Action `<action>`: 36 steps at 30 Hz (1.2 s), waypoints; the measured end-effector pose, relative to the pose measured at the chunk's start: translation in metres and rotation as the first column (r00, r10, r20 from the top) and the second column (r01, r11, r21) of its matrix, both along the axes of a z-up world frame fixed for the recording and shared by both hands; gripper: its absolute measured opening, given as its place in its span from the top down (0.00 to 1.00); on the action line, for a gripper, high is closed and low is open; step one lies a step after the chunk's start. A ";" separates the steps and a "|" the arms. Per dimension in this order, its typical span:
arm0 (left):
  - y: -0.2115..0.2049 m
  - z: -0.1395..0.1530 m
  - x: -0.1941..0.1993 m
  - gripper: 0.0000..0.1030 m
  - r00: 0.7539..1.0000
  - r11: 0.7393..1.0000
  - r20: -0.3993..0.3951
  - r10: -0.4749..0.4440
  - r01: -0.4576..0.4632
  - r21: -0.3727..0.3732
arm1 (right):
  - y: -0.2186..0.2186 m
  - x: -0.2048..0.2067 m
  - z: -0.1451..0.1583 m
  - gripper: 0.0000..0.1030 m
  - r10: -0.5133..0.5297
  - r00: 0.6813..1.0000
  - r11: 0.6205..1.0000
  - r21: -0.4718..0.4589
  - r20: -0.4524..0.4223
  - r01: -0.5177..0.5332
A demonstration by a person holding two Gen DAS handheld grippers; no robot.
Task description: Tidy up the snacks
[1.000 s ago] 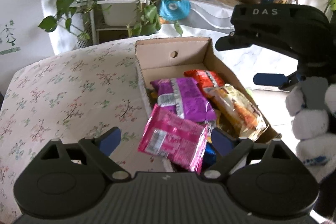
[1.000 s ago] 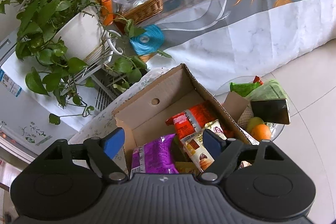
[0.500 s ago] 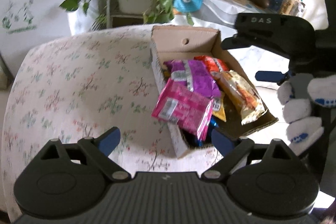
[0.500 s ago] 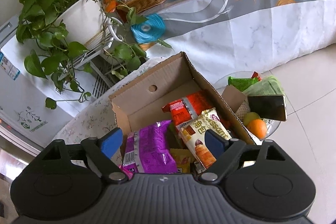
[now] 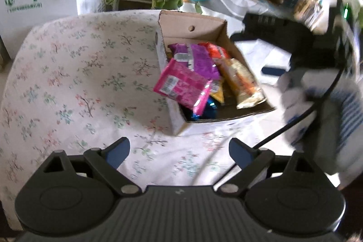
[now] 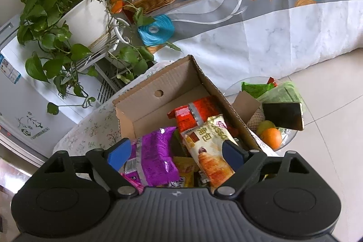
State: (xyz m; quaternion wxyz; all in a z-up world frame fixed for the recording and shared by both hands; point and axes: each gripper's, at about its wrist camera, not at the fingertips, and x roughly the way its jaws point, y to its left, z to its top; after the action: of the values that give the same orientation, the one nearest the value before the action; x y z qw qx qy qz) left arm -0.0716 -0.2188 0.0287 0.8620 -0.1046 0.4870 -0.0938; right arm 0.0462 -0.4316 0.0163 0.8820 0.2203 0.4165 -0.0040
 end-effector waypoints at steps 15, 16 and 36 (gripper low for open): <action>0.006 0.055 -0.019 0.07 1.000 0.994 0.009 0.029 -0.028 -0.104 | 0.001 -0.006 0.012 0.10 0.029 0.998 1.000 0.000 0.057 -0.029; 0.002 0.059 -0.021 0.07 1.000 0.994 0.013 0.022 -0.020 -0.103 | 0.001 -0.007 0.013 0.10 0.028 0.998 1.000 0.003 0.059 -0.028; -0.056 0.094 -0.010 0.07 0.994 0.989 0.053 -0.093 0.099 -0.112 | 0.005 -0.011 0.025 0.07 0.018 0.995 0.998 -0.066 0.101 -0.012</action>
State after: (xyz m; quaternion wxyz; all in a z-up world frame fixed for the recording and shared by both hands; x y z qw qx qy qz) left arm -0.0815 -0.2747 0.1224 0.8605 -0.1282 0.4644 -0.1656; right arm 0.0355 -0.4266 0.0414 0.9087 0.1883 0.3726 0.0003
